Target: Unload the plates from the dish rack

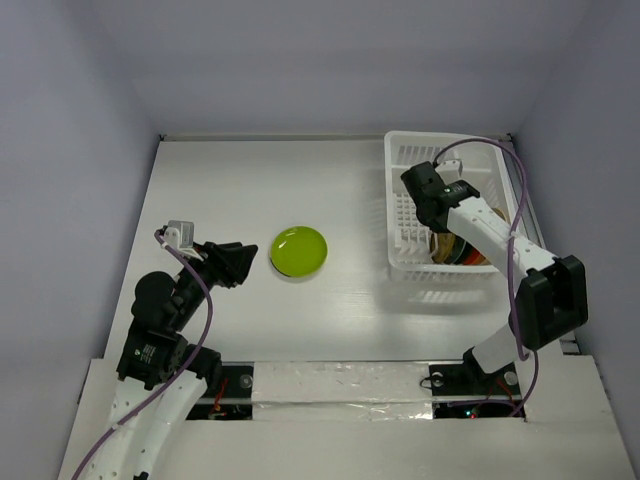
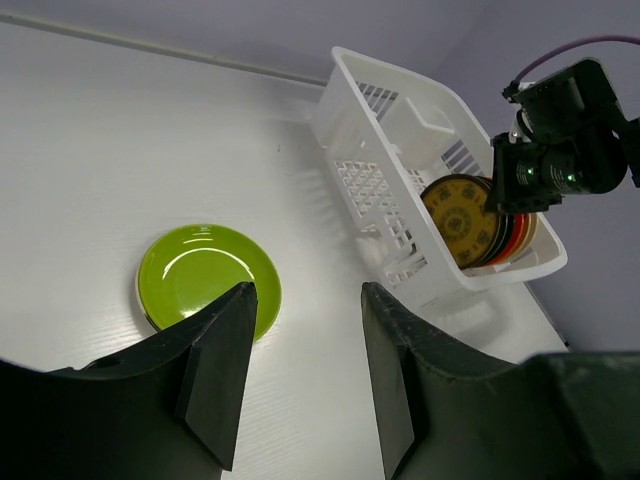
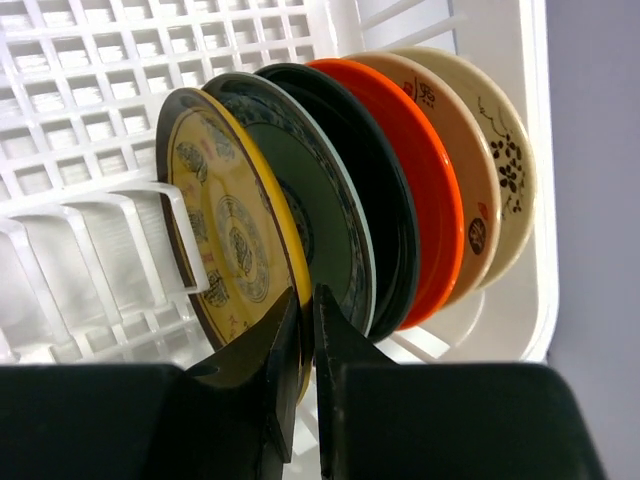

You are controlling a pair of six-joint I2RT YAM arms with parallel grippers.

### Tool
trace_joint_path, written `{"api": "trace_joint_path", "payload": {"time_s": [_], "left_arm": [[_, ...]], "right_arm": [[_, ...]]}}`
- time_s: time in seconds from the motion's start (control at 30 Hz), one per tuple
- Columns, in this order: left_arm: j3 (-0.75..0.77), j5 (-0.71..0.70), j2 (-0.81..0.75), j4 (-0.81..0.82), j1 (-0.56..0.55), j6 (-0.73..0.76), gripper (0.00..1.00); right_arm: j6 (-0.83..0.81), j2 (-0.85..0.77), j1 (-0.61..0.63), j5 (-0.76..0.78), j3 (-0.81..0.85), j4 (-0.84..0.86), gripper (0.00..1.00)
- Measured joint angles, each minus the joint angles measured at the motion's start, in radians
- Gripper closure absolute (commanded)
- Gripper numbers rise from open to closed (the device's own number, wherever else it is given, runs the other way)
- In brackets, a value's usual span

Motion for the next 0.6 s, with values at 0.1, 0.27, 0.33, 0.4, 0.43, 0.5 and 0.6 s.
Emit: {"api": "trace_joint_path", "payload": {"time_s": [0.1,0.27,0.33,0.4,0.43,0.5,0.6], "left_arm": [[0.0,0.0,0.0,0.0,0.0,0.0,0.57],[0.0,0.0,0.0,0.0,0.0,0.0,0.57],[0.0,0.0,0.0,0.0,0.0,0.0,0.57],[0.0,0.0,0.0,0.0,0.0,0.0,0.57],[0.0,0.0,0.0,0.0,0.0,0.0,0.57],[0.0,0.0,0.0,0.0,0.0,0.0,0.57],[0.0,0.0,0.0,0.0,0.0,0.0,0.57]], "right_arm": [[-0.003,0.001,0.02,0.017,0.022,-0.033,0.96],[-0.019,0.0,0.051,0.061,0.063,-0.072,1.0],[-0.022,-0.003,0.063,0.082,0.076,-0.082,1.0],[-0.023,-0.013,0.078,0.098,0.084,-0.089,1.0],[-0.023,-0.018,0.085,0.106,0.089,-0.093,1.0],[-0.02,-0.034,0.1,0.12,0.103,-0.105,1.0],[-0.001,-0.066,0.124,0.132,0.136,-0.112,1.0]]}}
